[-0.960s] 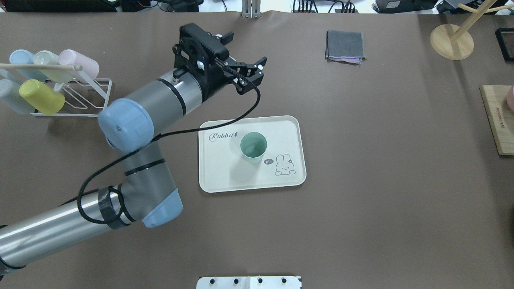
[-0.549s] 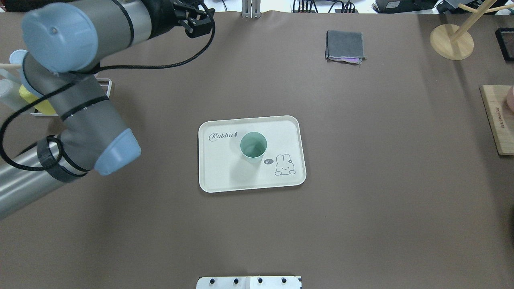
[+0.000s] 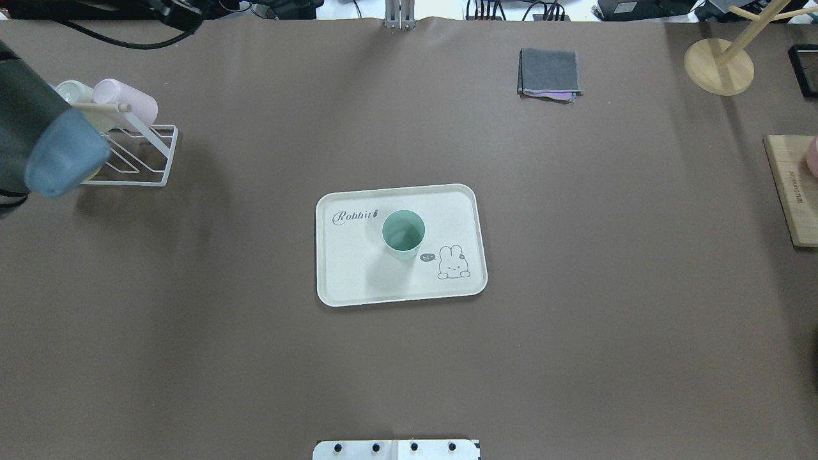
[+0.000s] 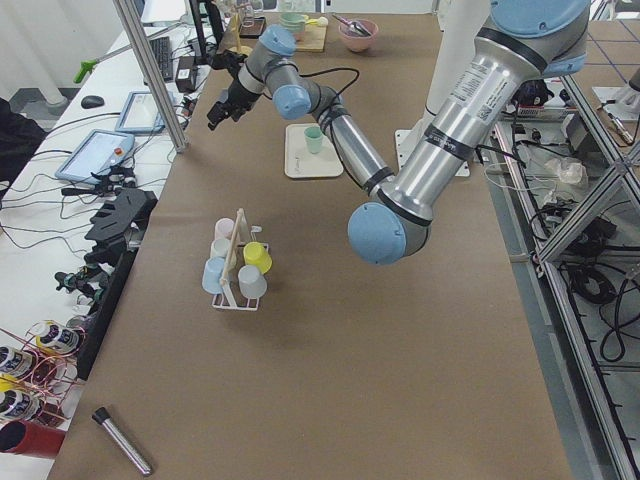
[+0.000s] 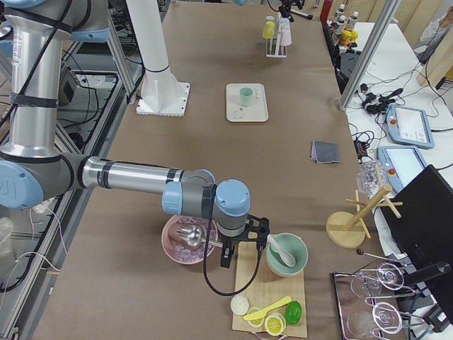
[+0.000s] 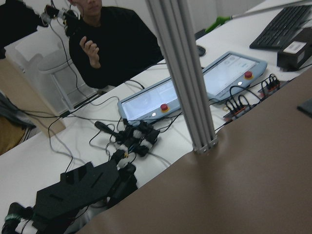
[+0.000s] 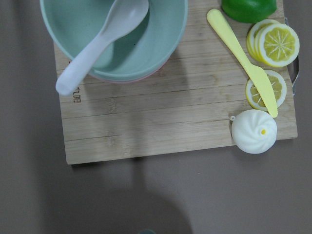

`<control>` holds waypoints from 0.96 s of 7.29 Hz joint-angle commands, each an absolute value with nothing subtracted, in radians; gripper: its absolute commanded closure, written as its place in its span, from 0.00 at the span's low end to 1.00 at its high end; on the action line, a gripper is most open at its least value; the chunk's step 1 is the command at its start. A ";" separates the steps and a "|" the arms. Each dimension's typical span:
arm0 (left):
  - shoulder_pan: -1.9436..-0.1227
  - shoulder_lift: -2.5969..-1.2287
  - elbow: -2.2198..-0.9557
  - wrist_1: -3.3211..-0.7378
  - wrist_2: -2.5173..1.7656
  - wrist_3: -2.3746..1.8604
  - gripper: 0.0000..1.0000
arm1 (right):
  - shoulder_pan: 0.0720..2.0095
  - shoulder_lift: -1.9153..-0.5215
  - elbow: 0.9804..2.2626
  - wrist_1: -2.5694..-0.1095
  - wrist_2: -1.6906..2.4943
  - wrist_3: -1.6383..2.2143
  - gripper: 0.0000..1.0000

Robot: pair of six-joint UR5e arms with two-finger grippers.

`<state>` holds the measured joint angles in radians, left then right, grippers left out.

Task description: Pick up and place green cup on tray

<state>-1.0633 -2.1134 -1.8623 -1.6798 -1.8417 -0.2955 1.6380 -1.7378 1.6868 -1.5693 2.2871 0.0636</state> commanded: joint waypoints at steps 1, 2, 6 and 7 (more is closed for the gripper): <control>-1.169 -1.993 -1.903 -1.507 -1.999 -0.259 0.02 | 1.638 -1.736 1.687 -1.569 2.289 0.061 0.00; -1.237 -1.888 -1.923 -1.506 -2.028 -0.258 0.02 | 1.637 -1.736 1.687 -1.569 2.289 0.061 0.00; -1.420 -1.516 -1.820 -1.598 -2.317 -0.114 0.02 | 1.638 -1.735 1.686 -1.569 2.289 0.055 0.00; -1.461 -1.510 -1.745 -1.624 -2.327 -0.097 0.02 | 1.637 -1.736 1.687 -1.569 2.289 0.054 0.00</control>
